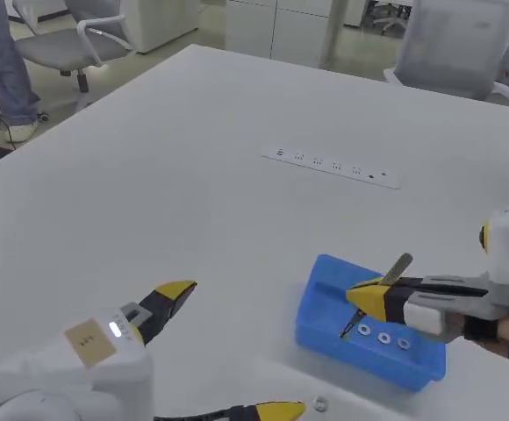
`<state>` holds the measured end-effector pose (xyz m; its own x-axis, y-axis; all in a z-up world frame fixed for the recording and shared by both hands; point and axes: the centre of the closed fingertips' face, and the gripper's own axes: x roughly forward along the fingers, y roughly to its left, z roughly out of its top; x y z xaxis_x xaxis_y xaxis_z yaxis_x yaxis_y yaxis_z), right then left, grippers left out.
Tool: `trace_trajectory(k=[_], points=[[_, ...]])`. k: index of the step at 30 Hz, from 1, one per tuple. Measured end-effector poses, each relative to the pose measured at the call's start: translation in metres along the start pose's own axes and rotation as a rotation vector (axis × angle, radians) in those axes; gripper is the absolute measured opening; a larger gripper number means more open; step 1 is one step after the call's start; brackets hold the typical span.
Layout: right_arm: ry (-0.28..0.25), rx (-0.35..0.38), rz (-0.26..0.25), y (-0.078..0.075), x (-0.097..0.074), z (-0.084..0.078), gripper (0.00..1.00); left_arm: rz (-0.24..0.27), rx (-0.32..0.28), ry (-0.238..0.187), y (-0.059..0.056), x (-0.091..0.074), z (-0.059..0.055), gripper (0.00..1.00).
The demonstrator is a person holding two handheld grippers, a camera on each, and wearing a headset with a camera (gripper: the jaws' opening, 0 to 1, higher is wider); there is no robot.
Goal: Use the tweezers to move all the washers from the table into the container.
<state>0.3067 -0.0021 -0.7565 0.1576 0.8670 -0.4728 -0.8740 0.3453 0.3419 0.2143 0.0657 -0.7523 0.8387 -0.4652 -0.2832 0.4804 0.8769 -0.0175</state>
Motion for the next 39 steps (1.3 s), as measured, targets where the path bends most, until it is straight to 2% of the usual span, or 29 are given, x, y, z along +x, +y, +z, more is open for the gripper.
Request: trace_trajectory(k=[6, 16, 22, 32, 36, 39], points=[[-0.022, 0.096, -0.058, -0.029, 0.008, 0.003, 0.03, 0.003, 0.003, 0.002, 0.0, 0.0, 0.0, 0.93], [0.021, 0.142, -0.126, -0.061, 0.022, -0.014, 0.03, 0.002, 0.002, 0.006, 0.001, 0.0, -0.001, 0.93], [0.044, 0.143, -0.139, -0.065, 0.031, -0.023, 0.03, 0.003, 0.006, 0.013, 0.001, 0.0, -0.002, 0.92], [0.074, 0.095, -0.182, -0.071, 0.033, -0.031, 0.03, 0.0, 0.007, 0.019, 0.0, 0.0, -0.003, 0.92], [0.053, 0.043, -0.165, -0.067, 0.032, -0.027, 0.04, 0.004, 0.005, 0.018, 0.001, 0.0, -0.003, 0.92], [0.031, 0.035, -0.145, -0.06, 0.029, -0.023, 0.04, 0.004, 0.009, 0.023, 0.001, 0.0, -0.004, 0.92]])
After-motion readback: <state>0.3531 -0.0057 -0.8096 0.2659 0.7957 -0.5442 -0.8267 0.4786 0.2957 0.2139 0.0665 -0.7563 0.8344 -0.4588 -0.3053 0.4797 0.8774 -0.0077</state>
